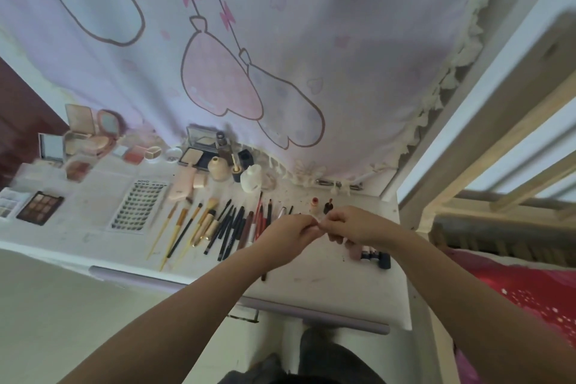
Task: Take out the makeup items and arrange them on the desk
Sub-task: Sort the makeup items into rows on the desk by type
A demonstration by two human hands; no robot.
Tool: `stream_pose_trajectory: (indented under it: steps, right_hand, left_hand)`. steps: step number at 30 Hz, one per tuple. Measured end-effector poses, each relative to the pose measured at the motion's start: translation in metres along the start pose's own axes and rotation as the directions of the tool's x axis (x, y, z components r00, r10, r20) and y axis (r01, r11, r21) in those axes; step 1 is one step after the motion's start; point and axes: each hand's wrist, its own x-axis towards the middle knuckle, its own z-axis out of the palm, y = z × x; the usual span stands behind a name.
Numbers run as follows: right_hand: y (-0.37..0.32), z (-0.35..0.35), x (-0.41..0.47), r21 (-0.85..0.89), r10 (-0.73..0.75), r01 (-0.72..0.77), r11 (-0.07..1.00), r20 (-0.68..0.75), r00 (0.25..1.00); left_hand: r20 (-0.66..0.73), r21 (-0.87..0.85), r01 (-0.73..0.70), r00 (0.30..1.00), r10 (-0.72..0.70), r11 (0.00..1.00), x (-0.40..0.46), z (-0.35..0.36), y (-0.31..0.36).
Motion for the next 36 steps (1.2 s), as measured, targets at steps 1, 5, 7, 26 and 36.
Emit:
stream_pose_trajectory:
  steps: [1,5,7,26,36]
  right_hand:
    - [0.002,0.000,-0.002,0.035,0.022,-0.021,0.999,-0.011,1.000]
    - [0.006,-0.002,-0.007,0.153,0.126,-0.127,0.980,0.014,0.992]
    - [0.007,-0.003,-0.007,0.127,0.075,-0.076,0.989,0.012,0.997]
    - [0.014,-0.011,-0.004,0.244,0.200,-0.202,0.948,0.033,0.979]
    - [0.013,-0.016,0.000,0.292,0.191,-0.204,0.935,0.071,0.979]
  left_hand:
    - [0.000,-0.001,-0.006,1.000,0.006,1.000,0.000,0.000,-0.001]
    - [0.013,0.028,-0.053,0.999,0.053,0.998,0.000,0.003,0.000]
    - [0.008,0.016,-0.053,0.999,0.052,0.998,0.000,0.004,0.001]
    - [-0.014,0.008,-0.028,0.999,0.028,1.000,0.014,0.007,-0.007]
    - [0.029,-0.003,-0.005,1.000,0.005,1.000,0.019,0.003,-0.010]
